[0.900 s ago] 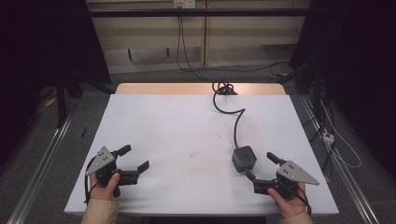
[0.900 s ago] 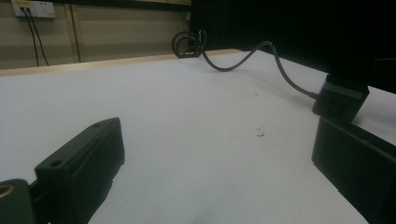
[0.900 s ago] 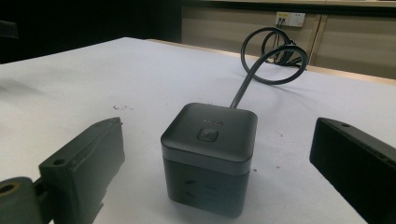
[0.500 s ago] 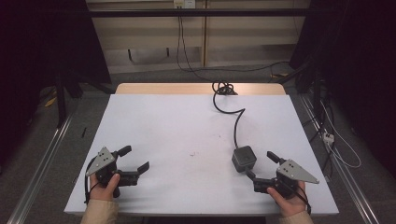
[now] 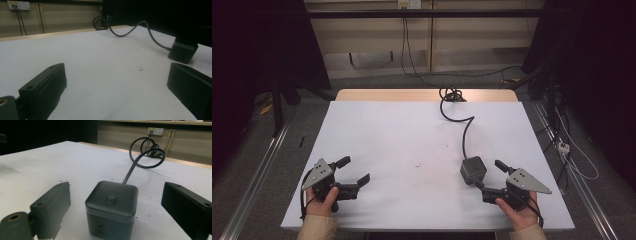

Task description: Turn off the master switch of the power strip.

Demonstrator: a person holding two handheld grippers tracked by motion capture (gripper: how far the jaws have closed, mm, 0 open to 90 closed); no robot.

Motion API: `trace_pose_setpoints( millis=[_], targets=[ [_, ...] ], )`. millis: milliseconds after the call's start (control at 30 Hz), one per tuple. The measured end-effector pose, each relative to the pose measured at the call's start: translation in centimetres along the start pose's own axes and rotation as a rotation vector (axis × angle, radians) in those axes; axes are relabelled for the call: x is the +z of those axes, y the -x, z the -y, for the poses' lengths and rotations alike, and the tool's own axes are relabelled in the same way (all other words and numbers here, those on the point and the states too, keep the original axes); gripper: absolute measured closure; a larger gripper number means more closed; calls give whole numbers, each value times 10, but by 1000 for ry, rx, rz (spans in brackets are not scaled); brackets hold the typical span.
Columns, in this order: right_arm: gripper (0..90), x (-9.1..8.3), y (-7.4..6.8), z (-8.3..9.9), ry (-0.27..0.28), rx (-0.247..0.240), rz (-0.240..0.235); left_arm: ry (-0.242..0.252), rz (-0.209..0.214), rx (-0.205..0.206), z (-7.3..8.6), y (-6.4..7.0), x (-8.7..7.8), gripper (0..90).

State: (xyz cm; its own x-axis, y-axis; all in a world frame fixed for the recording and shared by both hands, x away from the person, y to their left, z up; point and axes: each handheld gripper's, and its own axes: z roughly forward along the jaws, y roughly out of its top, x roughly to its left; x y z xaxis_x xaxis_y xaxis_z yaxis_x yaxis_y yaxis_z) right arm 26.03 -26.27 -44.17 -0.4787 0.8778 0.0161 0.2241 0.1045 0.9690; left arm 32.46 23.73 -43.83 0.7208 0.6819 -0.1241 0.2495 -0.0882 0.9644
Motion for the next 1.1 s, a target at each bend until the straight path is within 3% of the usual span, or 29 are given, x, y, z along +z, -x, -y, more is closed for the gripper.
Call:
trace_pose_setpoints(
  millis=[367,1100],
  targets=[
    [197,-1,-1,-6,-14,7,0,-7,-2,8,0,0,1,21],
    [255,4,-1,-11,-22,36,-16,-4,3,10,0,0,0,21]
  ],
)
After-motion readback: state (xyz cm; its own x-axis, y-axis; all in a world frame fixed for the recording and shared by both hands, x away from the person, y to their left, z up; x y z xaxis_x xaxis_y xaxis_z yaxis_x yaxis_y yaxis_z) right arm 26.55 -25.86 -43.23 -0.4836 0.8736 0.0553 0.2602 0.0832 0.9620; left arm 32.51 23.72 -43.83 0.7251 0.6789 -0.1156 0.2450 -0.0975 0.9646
